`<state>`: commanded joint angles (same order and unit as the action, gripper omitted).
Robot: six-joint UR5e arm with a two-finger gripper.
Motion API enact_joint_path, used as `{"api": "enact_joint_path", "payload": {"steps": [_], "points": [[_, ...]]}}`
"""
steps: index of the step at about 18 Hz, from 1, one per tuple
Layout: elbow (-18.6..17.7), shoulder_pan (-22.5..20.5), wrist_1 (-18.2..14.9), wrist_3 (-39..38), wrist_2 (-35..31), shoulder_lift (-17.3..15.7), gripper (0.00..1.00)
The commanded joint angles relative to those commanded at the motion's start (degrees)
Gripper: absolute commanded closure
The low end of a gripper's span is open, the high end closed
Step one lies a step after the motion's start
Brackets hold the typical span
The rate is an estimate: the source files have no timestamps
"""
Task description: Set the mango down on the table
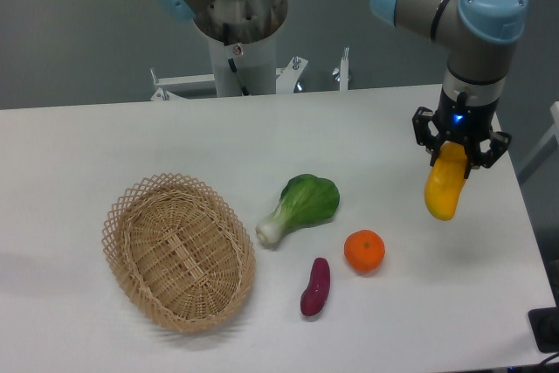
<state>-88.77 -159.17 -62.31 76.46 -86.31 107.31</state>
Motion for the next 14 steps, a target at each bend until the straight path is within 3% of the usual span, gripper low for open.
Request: {"api": "enact_joint_path", "payload": {"steps": [14], "points": [[-0.8,0.2,0.7,0.0,0.1,0.3,0.45]]}}
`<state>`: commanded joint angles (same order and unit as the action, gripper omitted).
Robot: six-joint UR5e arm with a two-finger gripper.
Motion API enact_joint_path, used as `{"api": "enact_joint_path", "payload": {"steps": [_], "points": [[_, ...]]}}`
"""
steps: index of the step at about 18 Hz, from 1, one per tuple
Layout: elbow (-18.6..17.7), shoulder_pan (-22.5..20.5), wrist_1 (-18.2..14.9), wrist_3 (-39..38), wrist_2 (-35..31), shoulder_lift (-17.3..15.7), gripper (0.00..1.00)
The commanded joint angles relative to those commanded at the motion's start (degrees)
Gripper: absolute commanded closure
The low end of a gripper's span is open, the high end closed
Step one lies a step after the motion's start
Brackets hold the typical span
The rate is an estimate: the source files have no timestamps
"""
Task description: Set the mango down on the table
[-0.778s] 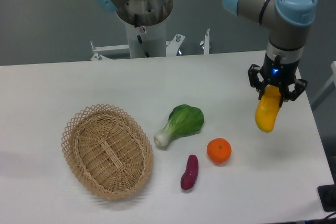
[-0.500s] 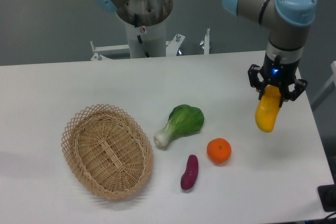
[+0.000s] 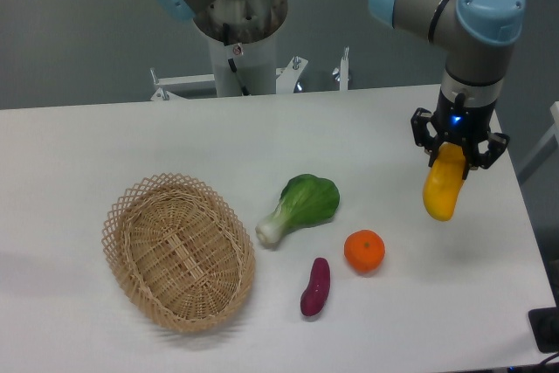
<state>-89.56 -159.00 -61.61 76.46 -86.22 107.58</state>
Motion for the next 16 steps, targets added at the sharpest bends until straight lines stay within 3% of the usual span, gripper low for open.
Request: {"api": "enact_joint_path", "payload": {"steps": [3,6,12,16], "points": [[-0.2,0.1,0.2,0.0,-0.1,1.1,0.45],[-0.4,0.2,2.9,0.0,-0.1,2.7,0.45],[-0.3,1.9,14.2,-3.8,0.0,9.1,0.45],[2.2,3.2,20.3,-8.6,0.1,14.5,0.45]]}}
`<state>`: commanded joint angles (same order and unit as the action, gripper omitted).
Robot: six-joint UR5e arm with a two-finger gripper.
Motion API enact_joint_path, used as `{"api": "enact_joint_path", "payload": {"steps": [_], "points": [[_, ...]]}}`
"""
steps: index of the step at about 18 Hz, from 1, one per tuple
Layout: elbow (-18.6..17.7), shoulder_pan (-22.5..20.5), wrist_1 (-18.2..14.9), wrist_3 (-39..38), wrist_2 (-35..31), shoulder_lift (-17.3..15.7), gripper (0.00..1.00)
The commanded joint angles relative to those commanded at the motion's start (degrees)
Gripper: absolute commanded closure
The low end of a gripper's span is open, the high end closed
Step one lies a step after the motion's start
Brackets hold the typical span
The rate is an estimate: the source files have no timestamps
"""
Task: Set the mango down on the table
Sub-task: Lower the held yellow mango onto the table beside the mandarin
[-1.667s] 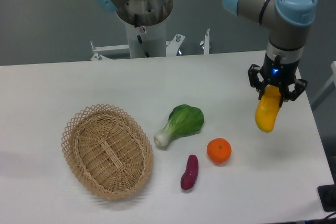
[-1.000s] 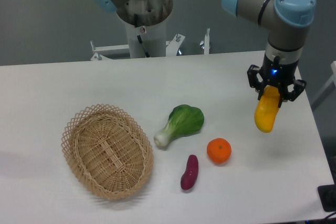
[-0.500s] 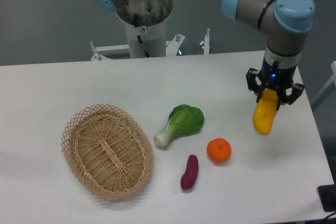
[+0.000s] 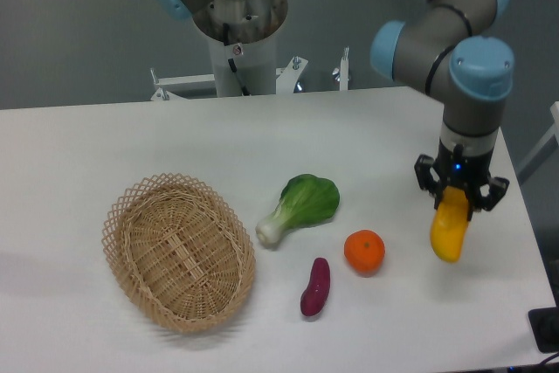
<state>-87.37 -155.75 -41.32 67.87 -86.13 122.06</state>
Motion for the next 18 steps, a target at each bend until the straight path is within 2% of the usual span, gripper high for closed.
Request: {"api": "enact_joint_path", "payload": {"steps": [2,7,18], "points": [[0.3,1.0,1.6,-3.3,-0.1,1.6,0.45],[1.2,2.7,2.0,-9.2,0.0,5.2,0.46],[-0.3,3.4,2.1,-9.2,-0.2,5.4,0.42]]}}
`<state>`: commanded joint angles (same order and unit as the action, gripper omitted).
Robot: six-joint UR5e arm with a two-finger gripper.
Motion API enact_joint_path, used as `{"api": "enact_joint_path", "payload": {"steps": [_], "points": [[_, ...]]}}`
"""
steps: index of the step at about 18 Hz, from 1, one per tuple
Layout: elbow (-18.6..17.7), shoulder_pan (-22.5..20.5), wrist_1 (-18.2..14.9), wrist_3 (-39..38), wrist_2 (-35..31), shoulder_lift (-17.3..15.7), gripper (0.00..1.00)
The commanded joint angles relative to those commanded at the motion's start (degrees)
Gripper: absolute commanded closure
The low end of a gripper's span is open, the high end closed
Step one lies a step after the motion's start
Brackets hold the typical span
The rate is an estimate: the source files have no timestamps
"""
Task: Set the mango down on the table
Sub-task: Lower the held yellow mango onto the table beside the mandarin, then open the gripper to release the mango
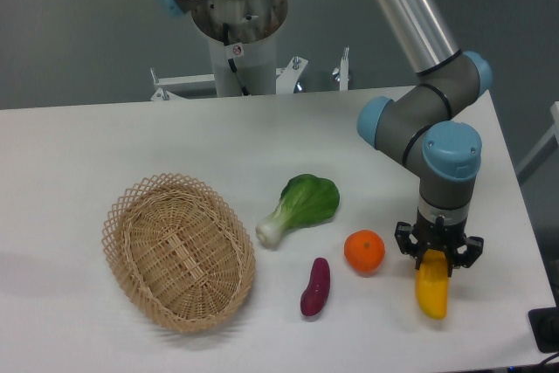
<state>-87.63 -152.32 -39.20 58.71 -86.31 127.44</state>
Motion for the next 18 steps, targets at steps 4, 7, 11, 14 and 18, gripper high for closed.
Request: {"api": "enact_joint_path", "payload": {"steps": [4,7,11,14,18], "points": [[-1.1,0.1,0.1,0.3,-0.1,-0.4,0.39],[-1.0,0.0,0.2,0.2,-0.1,-0.4,0.2],[-0.6,0.0,0.2,1.0,-0.3,-0.8,0.0],[-0.5,-0.3,0.0,1.0,-0.4,-3.0,0.0],[0.0,-1.5,-0.2,1.2,-0.4,-5.6,0.0]]}}
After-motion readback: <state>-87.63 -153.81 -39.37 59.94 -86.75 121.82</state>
